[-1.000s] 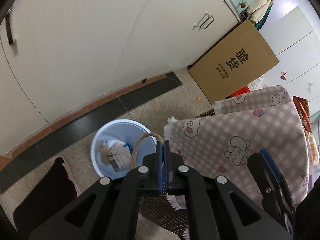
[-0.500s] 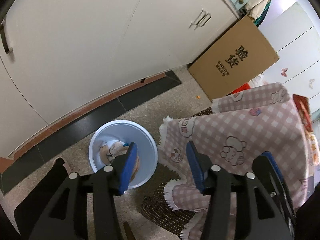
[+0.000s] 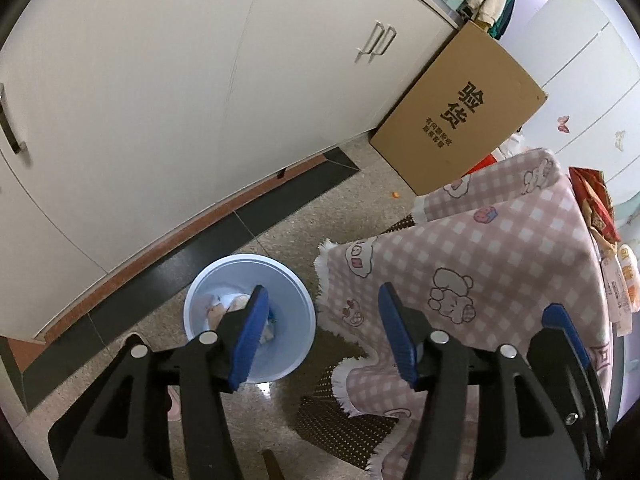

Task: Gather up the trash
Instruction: 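Carry the newspaper and string loop to the bin and release both, then grasp the white plastic bag with the right tool while the left tool grasps the blue-white box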

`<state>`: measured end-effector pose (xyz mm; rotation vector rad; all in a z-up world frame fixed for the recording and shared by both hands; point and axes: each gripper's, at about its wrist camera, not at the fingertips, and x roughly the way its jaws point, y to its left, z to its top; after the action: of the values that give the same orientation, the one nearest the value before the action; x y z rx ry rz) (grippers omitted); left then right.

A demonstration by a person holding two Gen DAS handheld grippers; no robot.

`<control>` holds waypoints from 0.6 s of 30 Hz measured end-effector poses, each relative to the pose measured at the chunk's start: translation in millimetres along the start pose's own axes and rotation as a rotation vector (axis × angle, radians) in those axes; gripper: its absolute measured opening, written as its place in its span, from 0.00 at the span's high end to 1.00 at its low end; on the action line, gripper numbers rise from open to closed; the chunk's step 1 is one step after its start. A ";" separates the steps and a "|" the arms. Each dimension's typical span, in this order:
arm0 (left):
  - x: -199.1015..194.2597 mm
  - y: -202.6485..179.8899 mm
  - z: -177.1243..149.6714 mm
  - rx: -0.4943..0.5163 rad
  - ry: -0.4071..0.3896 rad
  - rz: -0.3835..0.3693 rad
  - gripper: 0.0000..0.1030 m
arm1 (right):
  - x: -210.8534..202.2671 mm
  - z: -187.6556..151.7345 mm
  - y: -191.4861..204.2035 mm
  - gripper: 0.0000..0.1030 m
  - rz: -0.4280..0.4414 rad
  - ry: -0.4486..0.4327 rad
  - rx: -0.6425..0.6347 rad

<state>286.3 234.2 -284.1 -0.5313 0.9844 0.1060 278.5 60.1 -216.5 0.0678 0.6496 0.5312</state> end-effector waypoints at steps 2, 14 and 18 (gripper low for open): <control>-8.5 -3.3 -0.8 0.009 -0.026 0.005 0.45 | 0.0 0.8 -0.3 0.37 0.004 -0.001 0.004; -119.4 -47.8 -10.4 0.107 -0.289 0.094 0.40 | -62.4 26.8 0.6 0.37 0.043 -0.097 0.053; -140.8 -85.9 -15.6 0.165 -0.326 0.065 0.37 | -98.8 34.2 -15.4 0.36 0.014 -0.146 0.073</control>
<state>223.1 173.4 -143.5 -0.3172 0.6843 0.1628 239.7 1.8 -137.4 0.1780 0.5263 0.5109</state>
